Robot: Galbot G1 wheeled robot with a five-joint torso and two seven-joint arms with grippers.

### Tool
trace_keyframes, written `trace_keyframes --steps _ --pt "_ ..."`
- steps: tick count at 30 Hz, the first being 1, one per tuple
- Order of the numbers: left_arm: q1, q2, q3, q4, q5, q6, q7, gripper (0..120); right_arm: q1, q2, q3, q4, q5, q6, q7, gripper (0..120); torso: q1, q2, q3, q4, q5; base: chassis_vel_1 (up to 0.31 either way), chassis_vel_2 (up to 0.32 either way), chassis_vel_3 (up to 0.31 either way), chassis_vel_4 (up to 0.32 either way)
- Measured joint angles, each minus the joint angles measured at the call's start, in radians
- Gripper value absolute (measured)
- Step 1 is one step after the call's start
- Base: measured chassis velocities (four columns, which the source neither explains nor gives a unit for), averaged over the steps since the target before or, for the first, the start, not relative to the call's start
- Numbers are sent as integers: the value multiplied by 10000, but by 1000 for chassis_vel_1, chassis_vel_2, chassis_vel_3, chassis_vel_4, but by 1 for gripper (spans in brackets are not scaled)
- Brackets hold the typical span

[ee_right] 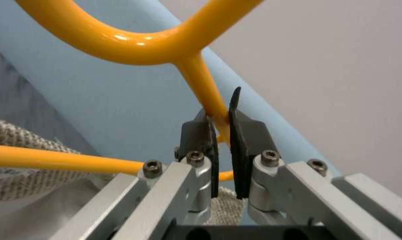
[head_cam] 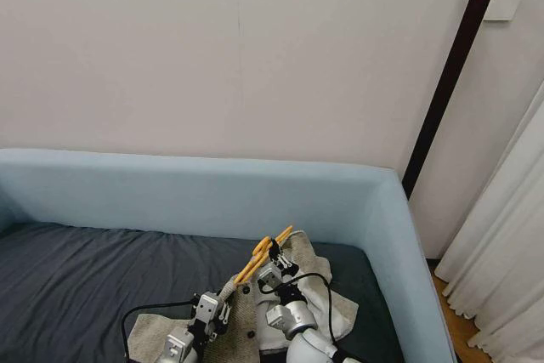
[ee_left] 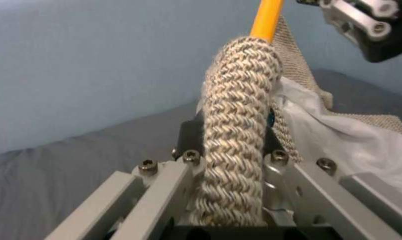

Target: Pick up the clothes from the sofa and hang them on the clothes hanger.

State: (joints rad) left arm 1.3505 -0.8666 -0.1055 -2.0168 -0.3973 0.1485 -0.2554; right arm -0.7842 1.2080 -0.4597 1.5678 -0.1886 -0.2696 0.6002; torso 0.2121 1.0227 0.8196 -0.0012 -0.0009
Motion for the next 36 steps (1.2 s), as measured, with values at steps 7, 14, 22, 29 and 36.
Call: trace_keyframes --steps 7,14,22,29,36 --pt "26 175 -576 42 -296 -233 -17 4 9 -232 164 332 1515 526 -361 22 0 0 0 -1 7 0 0 0 0" --pt "39 171 -704 97 -459 -232 -85 3 -195 -716 718 614 2806 1275 -983 50 0 0 0 -1 0 0 0 0 0" --pt "50 165 -729 172 -746 -228 -187 3 761 -669 1450 -954 5805 1054 -2470 75 -1 0 0 5 3 0 0 0 0" --pt "-6 155 -694 262 -807 -255 -163 3 2696 -403 2465 -5365 7050 3688 -9547 98 0 -1 2 -1 1 0 0 0 0" --pt "91 186 -719 260 -751 -308 -110 3 4006 372 3540 -8069 5942 3798 -13425 100 0 -1 1 -1 -1 0 0 0 0"
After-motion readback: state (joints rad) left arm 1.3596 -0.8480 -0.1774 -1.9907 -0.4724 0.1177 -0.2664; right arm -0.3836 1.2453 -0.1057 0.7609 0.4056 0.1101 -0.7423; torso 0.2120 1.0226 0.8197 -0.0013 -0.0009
